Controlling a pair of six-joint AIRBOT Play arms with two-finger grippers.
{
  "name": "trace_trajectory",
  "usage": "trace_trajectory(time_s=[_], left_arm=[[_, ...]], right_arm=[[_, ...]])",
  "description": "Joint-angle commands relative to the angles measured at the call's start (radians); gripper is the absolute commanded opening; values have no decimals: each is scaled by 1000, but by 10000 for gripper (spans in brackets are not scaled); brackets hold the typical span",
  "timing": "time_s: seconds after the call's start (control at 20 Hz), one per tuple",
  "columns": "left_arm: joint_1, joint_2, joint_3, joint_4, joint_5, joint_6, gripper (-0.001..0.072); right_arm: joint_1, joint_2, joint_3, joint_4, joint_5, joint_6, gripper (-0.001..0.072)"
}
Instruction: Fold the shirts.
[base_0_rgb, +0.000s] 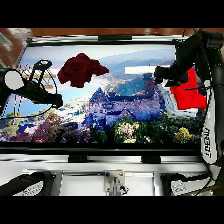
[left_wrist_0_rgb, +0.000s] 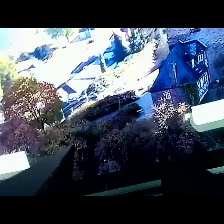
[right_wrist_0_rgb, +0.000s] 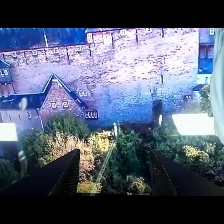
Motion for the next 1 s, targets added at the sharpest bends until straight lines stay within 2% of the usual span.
trace_trajectory(time_s=[0.0, 0.65, 0.8, 0.95], left_arm=[[1, 1, 0, 0, 0, 0, 617], [1, 1, 0, 0, 0, 0, 617], [0, -6, 0, -27, 76, -3, 617], [0, -27, 0, -149, 146, -3, 617]], right_arm=[[1, -1, 0, 0, 0, 0, 539], [1, -1, 0, 0, 0, 0, 539], [1, -1, 0, -1, 0, 0, 539], [1, -1, 0, -1, 28, 0, 539]])
